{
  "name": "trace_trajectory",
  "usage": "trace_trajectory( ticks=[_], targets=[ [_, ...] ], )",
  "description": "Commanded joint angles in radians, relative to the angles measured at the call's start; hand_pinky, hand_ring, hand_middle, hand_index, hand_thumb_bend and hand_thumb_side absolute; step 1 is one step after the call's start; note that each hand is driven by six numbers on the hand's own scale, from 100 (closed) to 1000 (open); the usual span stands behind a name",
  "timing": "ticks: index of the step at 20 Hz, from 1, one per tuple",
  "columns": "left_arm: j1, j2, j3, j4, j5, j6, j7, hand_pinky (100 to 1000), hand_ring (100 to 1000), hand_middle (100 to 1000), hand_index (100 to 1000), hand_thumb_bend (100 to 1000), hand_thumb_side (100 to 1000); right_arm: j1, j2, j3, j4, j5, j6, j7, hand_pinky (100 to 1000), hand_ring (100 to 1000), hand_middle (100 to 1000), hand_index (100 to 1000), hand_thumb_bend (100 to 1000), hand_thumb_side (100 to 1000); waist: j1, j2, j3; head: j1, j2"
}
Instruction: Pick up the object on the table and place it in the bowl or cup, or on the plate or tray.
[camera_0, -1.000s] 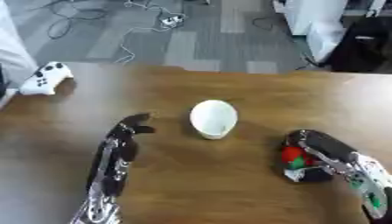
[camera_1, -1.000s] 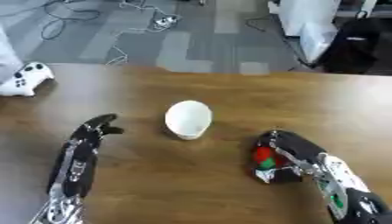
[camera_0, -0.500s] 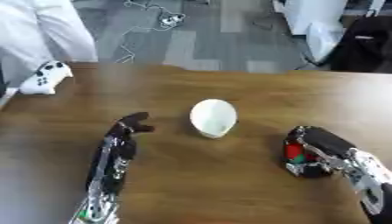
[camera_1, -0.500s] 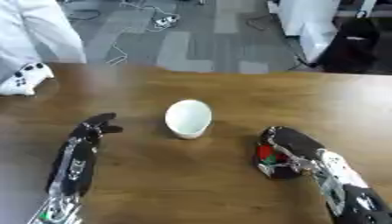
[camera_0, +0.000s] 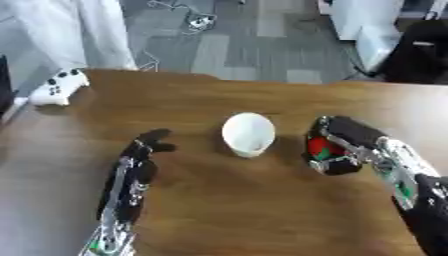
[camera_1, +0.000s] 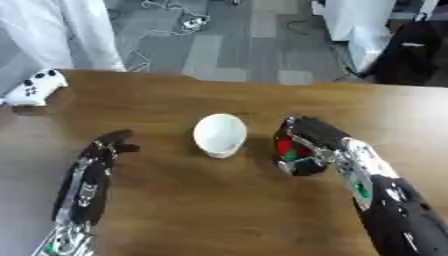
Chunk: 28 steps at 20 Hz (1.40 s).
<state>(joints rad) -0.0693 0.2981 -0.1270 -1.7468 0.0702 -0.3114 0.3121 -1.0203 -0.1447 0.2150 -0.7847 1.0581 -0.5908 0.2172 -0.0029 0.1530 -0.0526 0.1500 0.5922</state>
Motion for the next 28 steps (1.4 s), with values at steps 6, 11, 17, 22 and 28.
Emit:
trace_trajectory(
  ticks=[6,11,17,22,28],
  targets=[
    [-0.014,0.001,-0.015,-0.015,-0.008,0.003,-0.014,1000,665,733,770,787,813,-0.152,0.132,-0.004,0.121,0.11,-0.039,-0.01,433,231,247,458,256,186,-0.002,-0.025,0.032,-0.007,-0.023],
    [-0.016,0.0,-0.022,-0.014,-0.004,0.002,-0.023,1000,665,733,770,788,813,-0.203,0.181,-0.018,0.188,0.204,-0.059,-0.044,434,224,245,455,259,190,-0.007,-0.029,0.049,-0.006,-0.03],
    [-0.013,0.001,-0.023,-0.011,-0.004,0.001,-0.026,1000,664,733,769,790,814,-0.242,0.189,-0.033,0.221,0.264,-0.074,-0.082,439,219,243,454,265,205,-0.01,-0.032,0.05,-0.007,-0.038],
    [-0.01,0.0,-0.024,-0.01,-0.006,0.0,-0.029,1000,663,732,768,790,814,-0.264,0.181,-0.045,0.209,0.281,-0.071,-0.113,448,221,242,453,262,210,-0.008,-0.033,0.049,-0.012,-0.05],
    [-0.009,-0.002,-0.028,-0.012,-0.005,-0.001,-0.034,1000,663,732,766,792,815,-0.271,0.181,-0.08,0.198,0.297,-0.018,-0.147,449,218,244,456,268,218,-0.008,-0.036,0.055,-0.025,-0.072]
  ],
)
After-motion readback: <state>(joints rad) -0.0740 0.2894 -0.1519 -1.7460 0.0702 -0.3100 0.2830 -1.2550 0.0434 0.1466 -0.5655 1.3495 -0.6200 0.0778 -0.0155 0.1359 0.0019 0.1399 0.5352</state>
